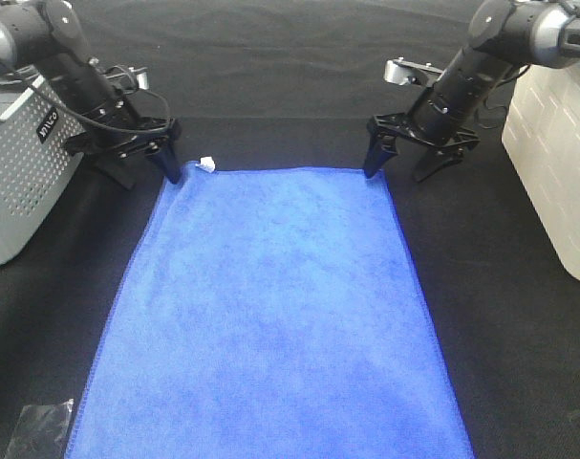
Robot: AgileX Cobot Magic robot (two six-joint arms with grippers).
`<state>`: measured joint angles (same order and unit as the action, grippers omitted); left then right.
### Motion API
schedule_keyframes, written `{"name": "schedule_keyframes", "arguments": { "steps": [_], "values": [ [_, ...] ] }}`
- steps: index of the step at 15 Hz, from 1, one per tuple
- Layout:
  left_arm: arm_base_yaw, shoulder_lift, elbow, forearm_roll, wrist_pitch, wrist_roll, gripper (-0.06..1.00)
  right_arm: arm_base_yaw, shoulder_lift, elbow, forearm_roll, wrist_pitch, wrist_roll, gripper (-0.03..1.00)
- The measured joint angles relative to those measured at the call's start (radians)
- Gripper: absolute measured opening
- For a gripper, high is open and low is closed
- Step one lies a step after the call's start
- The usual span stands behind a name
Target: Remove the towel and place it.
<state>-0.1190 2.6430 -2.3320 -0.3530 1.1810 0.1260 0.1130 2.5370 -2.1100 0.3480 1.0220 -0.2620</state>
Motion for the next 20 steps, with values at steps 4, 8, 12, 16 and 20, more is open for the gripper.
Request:
{"name": "schedule_keyframes", "arguments": {
  "steps": [4, 8, 12, 16, 20],
  "values": [
    [-0.052, 0.005, 0.000, -0.053, -0.045, 0.005, 0.72, 0.031, 0.002, 0.000, 0.000, -0.003, 0.000, 0.84],
    [-0.069, 0.008, 0.000, -0.101, -0.054, 0.007, 0.72, 0.051, 0.002, 0.000, 0.000, -0.002, 0.004, 0.82],
    [-0.074, 0.012, 0.000, -0.102, -0.059, 0.008, 0.63, 0.063, 0.005, 0.000, 0.000, -0.002, 0.004, 0.68],
    [-0.074, 0.016, 0.000, -0.087, -0.061, 0.008, 0.44, 0.063, 0.012, 0.000, -0.013, -0.007, 0.006, 0.38],
    [-0.076, 0.021, 0.005, -0.086, -0.061, 0.049, 0.05, 0.063, 0.014, 0.002, -0.018, -0.010, 0.006, 0.08]
  ]
}}
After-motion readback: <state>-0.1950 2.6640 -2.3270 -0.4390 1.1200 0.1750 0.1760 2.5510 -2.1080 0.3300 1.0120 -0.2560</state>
